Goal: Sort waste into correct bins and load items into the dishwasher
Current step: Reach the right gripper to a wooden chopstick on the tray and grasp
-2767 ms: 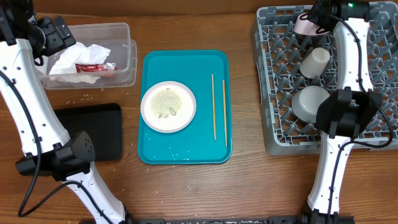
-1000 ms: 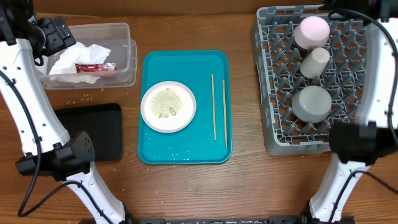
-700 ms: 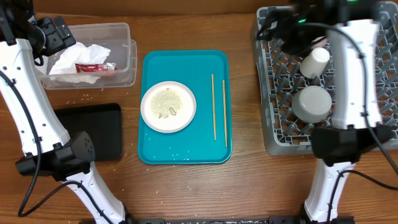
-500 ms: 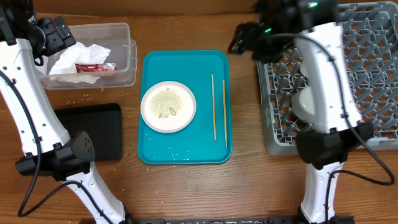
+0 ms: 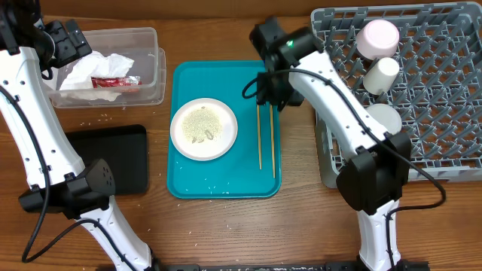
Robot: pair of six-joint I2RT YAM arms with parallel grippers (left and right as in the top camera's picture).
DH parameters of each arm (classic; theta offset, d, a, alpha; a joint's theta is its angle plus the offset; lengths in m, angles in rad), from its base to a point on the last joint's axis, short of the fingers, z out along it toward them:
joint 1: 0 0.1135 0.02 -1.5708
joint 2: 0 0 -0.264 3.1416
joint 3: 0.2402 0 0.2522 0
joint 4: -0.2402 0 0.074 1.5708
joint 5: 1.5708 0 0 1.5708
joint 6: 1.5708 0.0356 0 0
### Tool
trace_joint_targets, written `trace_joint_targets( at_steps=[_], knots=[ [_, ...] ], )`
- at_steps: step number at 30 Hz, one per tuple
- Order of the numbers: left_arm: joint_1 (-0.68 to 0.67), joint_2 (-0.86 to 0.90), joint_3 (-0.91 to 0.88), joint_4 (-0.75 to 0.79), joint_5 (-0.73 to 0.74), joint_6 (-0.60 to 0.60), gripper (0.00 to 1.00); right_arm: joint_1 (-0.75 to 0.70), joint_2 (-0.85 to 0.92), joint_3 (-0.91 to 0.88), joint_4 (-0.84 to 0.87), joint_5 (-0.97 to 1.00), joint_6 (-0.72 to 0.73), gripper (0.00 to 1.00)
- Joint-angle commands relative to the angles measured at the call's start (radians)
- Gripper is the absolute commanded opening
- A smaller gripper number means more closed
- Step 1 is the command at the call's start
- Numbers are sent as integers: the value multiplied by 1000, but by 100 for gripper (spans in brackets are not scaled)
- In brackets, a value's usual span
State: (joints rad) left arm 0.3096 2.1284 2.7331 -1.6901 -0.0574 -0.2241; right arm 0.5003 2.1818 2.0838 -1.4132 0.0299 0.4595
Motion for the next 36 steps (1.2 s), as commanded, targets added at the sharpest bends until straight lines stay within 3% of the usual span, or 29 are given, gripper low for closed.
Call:
trace_joint_targets(
  at_steps=[1,4,9,20,36],
  knots=[
    [4,-8,-2,1,-5,22,100,1,-10,-127,84,-119,-21,49],
    [4,-8,-2,1,-5,22,100,7,-10,-232,172,-141,-21,41],
    [4,-8,-2,1,-5,22,100,38,-10,-318,238,-136,-50,42],
    [4,-8,-2,1,-5,22,100,82,-10,-351,315,-23,-115,49],
    [4,-8,-2,1,-5,22,100,84,55,-363,380,-23,-93,41]
  ],
)
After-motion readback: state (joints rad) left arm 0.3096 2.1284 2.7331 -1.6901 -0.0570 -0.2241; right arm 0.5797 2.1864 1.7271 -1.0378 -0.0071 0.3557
